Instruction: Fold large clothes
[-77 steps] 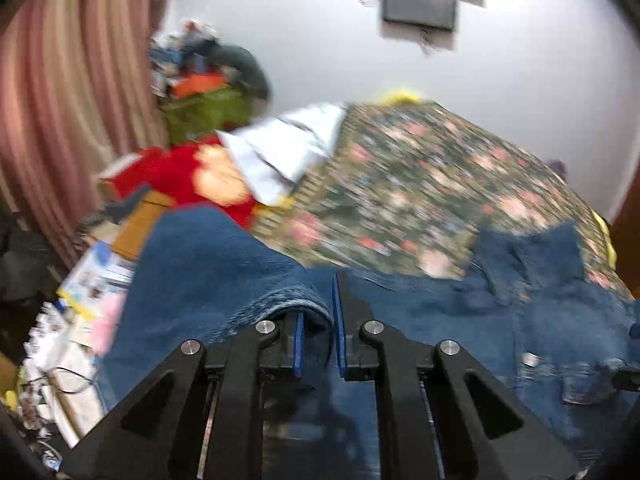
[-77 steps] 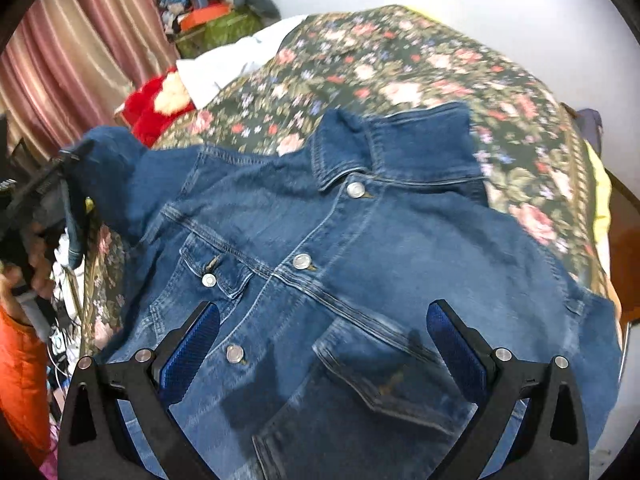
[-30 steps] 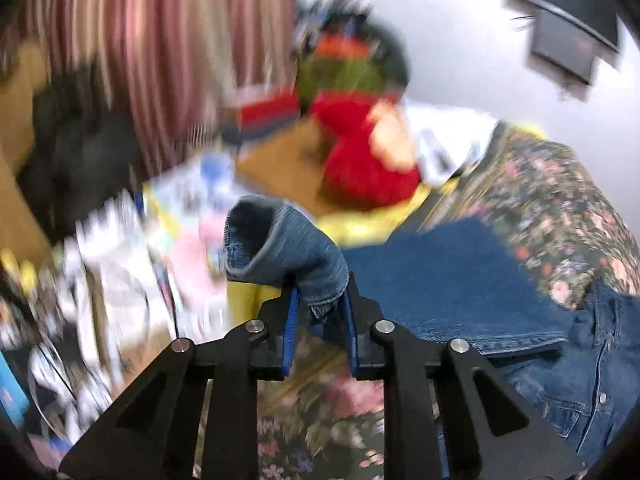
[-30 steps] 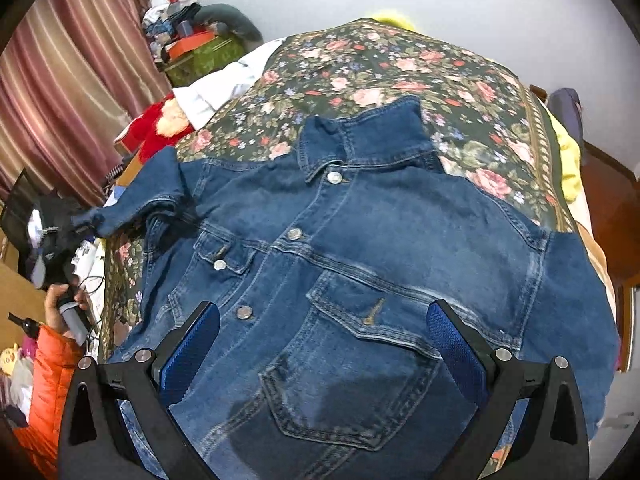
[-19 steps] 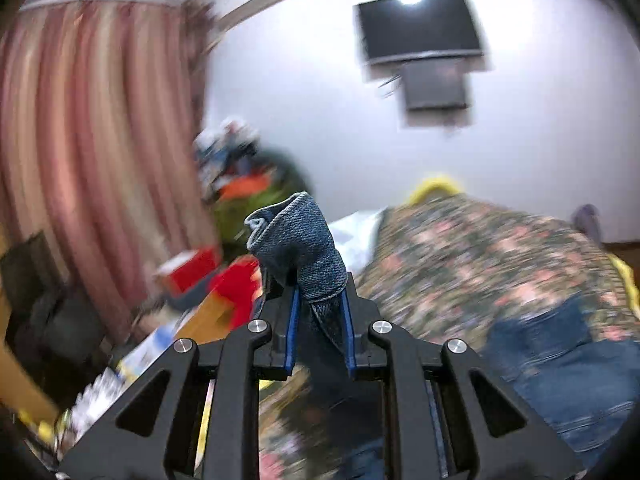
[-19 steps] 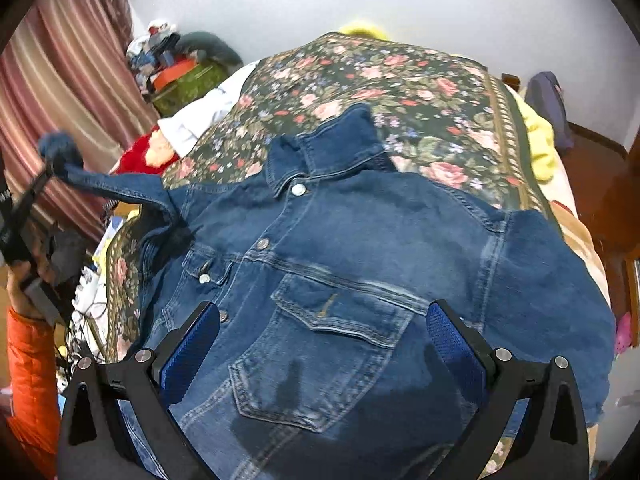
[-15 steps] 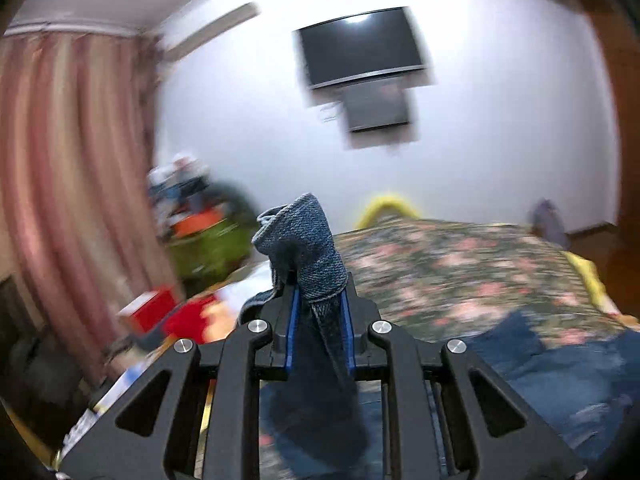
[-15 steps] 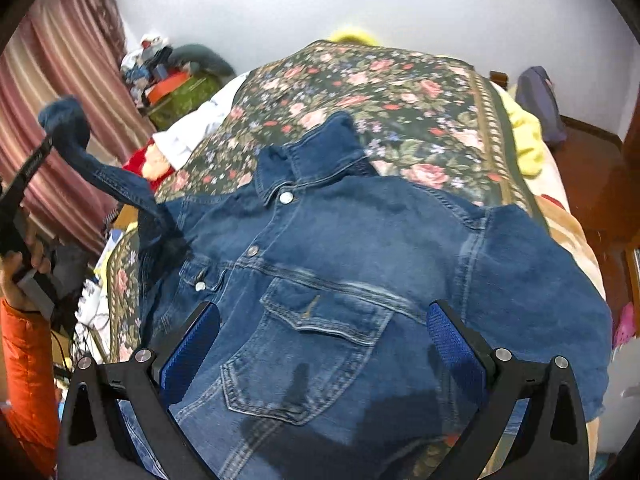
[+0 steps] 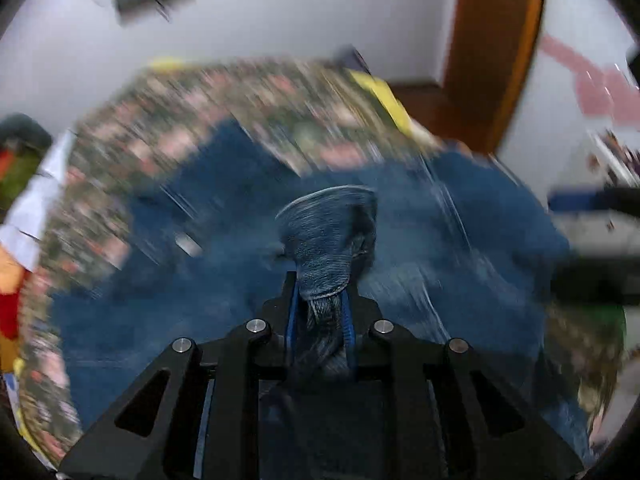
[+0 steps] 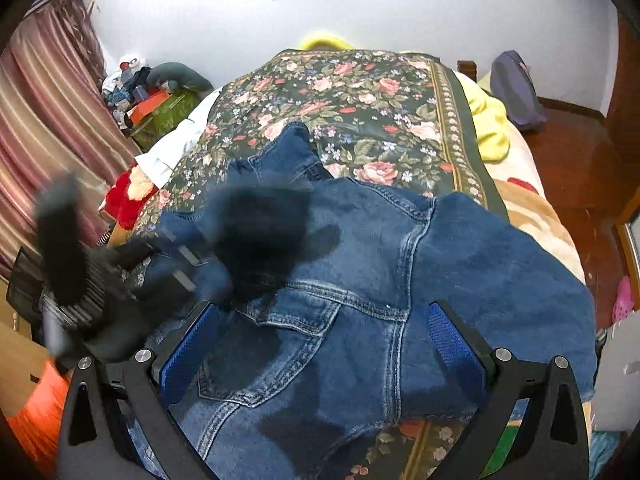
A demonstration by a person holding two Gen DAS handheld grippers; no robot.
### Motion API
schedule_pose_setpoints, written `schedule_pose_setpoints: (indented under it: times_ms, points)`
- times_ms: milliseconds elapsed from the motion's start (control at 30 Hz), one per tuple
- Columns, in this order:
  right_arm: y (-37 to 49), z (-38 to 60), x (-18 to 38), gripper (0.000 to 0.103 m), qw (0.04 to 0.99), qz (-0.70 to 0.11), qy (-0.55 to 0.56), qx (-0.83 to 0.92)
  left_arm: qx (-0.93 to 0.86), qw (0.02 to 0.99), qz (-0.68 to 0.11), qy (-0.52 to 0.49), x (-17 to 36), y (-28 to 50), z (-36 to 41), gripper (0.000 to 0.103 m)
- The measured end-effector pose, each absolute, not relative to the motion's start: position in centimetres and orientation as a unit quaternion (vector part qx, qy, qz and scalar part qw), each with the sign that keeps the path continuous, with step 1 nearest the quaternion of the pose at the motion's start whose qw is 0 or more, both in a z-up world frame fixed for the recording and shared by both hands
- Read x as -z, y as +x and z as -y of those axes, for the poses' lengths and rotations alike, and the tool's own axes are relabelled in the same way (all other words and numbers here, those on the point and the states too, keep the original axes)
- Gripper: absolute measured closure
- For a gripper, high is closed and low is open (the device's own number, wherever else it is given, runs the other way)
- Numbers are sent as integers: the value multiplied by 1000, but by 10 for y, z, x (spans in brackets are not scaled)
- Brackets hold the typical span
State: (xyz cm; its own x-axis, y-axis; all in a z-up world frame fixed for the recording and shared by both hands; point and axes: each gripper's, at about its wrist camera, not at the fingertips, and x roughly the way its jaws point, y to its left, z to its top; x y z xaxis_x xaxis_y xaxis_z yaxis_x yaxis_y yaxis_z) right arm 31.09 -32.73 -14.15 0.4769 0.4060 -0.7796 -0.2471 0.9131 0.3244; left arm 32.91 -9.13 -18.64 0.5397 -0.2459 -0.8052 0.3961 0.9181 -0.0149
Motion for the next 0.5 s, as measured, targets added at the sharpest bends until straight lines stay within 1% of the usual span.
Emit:
schedule_pose_setpoints:
  times_ms: [33, 67, 100, 133, 167, 233, 367, 400, 433, 500]
  points:
    - [311, 327, 143, 0, 853, -478, 84, -191, 193, 867, -452, 88, 191, 325, 93, 81]
    - [313, 327, 145, 0, 851, -482, 84, -190, 204, 861, -457, 90, 193, 320, 94, 76]
    - [314, 326, 147, 0, 850, -486, 85, -188, 207, 860, -457, 91, 191, 318, 96, 75]
    - [316, 326, 149, 0, 848, -488, 86, -188, 209, 862, -453, 91, 188, 312, 89, 67]
    - [319, 325, 150, 0, 846, -490, 89, -188, 207, 865, -448, 87, 183, 308, 83, 54]
    - [324, 323, 153, 0, 843, -494, 97, -190, 198, 876, -435, 70, 170, 308, 64, 40]
    - [341, 318, 163, 0, 832, -508, 117, -189, 149, 898, -414, 22, 148, 309, 9, 35]
    - [346, 316, 168, 0, 825, -516, 126, -193, 133, 902, -410, 13, 147, 312, -7, 33]
    - [352, 315, 173, 0, 818, -523, 137, -197, 109, 907, -406, 7, 147, 312, -25, 29]
    - [365, 315, 185, 0, 802, -542, 161, -190, 56, 913, -403, 10, 149, 313, -59, 28]
